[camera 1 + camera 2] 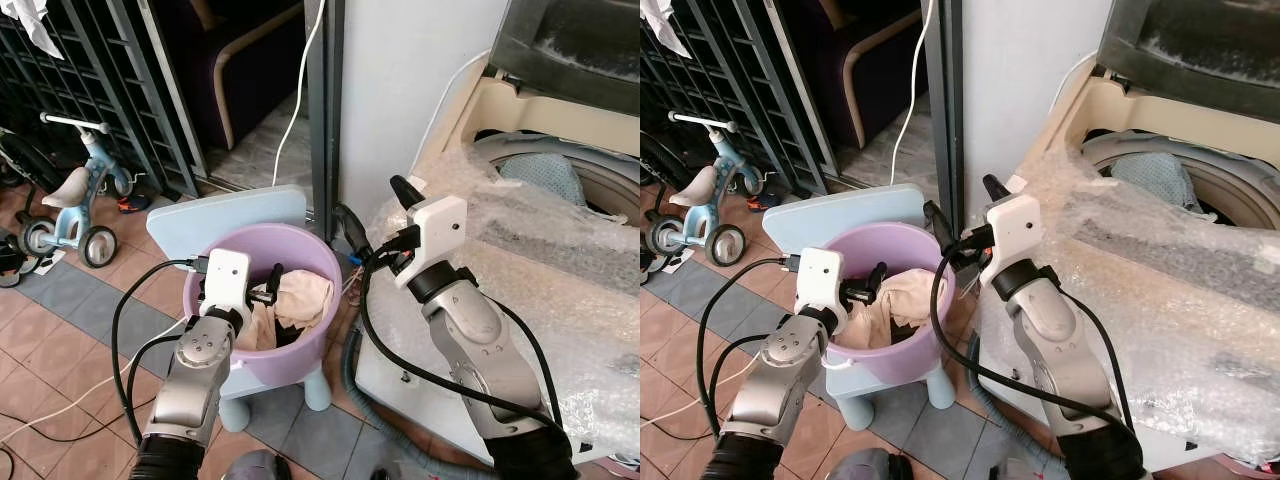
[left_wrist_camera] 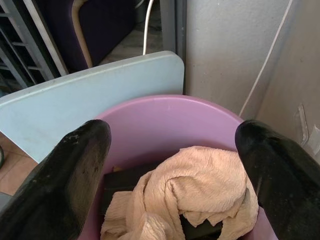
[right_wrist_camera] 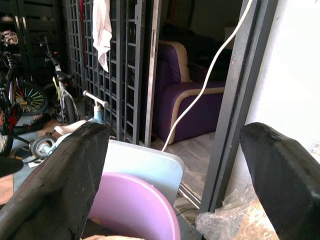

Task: Clothes washing

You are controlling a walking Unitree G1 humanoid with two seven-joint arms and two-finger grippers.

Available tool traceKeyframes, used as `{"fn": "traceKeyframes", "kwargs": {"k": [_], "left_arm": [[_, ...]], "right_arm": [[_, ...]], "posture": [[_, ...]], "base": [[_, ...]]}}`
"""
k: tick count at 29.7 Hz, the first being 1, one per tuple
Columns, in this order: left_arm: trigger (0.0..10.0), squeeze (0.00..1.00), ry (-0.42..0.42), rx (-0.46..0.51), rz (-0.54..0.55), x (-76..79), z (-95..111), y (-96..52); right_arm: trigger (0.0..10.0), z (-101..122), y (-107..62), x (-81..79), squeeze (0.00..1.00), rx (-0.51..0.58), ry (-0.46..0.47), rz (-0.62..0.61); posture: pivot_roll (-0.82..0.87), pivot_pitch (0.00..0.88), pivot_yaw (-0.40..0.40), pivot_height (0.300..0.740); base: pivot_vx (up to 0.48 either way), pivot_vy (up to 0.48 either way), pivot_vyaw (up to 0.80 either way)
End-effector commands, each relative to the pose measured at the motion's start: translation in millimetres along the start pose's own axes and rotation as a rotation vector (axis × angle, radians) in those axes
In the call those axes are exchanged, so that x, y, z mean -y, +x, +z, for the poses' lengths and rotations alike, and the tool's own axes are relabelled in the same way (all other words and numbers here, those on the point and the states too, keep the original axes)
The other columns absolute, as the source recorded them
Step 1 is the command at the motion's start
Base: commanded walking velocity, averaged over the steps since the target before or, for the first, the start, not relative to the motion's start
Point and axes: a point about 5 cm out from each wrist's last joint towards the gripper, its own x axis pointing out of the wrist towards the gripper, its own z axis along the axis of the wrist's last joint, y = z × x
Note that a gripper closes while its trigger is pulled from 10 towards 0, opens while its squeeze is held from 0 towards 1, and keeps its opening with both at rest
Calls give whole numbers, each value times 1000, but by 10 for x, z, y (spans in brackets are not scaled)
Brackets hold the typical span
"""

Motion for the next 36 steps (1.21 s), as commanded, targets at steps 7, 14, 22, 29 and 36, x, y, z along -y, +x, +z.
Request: {"fn": "traceKeyframes", "kwargs": {"k": [7, 14, 22, 29, 36], "left_arm": [[10000, 0, 4, -11, 6, -40, -20, -24], [10000, 0, 12, 3, 24, -53, 0, -32], [10000, 0, 14, 14, 176, -275, 27, -55], [10000, 0, 9, 12, 161, -268, 53, -33], [10000, 0, 12, 2, 160, -267, 30, -49]], "right_arm": [[10000, -66, -65, 78, 1000, -47, -5, -32], [10000, -270, -187, 136, 443, -140, -48, -99], [10000, -604, -392, 315, 0, -278, 162, -330], [10000, -590, -249, 379, 0, -275, 140, -335], [10000, -683, -209, 383, 0, -334, 196, -344]], "posture": [[-61, 8, 53, 740], [-56, 8, 42, 740], [-47, 25, 50, 740], [-48, 39, 65, 740], [-47, 35, 64, 740]], "base": [[0, 480, 0], [0, 244, 0], [0, 0, 0], [158, 0, 756], [388, 0, 271]]}}
